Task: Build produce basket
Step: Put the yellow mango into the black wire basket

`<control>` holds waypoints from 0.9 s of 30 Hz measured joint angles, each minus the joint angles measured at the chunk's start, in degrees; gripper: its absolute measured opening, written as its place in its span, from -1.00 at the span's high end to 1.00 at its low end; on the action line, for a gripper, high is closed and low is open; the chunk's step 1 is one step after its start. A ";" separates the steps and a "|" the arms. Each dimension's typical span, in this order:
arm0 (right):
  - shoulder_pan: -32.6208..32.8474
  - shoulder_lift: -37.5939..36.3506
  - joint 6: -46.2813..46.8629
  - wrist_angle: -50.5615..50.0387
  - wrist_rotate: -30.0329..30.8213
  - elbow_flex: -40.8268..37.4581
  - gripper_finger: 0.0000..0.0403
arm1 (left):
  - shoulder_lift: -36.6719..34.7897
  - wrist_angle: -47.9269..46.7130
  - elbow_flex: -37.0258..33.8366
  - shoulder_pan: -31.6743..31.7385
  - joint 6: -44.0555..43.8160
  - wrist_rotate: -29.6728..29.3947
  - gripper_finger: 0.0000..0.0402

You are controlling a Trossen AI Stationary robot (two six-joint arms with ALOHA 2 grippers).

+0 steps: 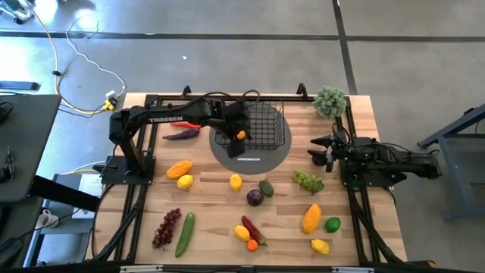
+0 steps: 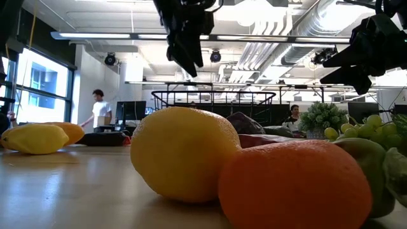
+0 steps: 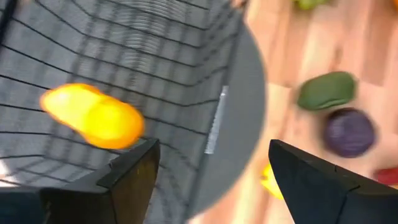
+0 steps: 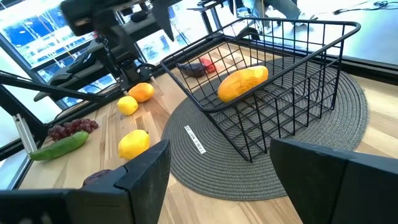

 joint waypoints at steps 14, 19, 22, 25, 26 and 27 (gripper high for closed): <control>0.00 0.00 0.00 0.00 0.01 0.01 -0.27 | 0.00 -3.06 2.74 -8.84 -20.73 2.94 -0.44; -0.02 0.00 0.00 0.02 0.01 0.00 -0.27 | 0.00 -4.67 2.74 -12.67 -27.74 2.81 -0.44; -0.02 0.00 0.02 0.02 0.01 0.00 -0.27 | 0.00 -6.19 2.75 -15.12 -31.92 2.16 -0.44; 0.00 0.01 1.98 0.04 0.00 0.01 -0.27 | 0.00 -7.44 2.74 -17.41 -35.95 1.66 -0.44; -0.02 0.00 3.89 0.04 -0.01 0.00 -0.27 | 0.00 -7.86 2.74 -18.12 -37.12 1.64 -0.44; -0.02 0.00 6.06 0.05 0.02 0.00 -0.27 | 0.00 -8.16 2.74 -18.87 -38.29 1.64 -0.44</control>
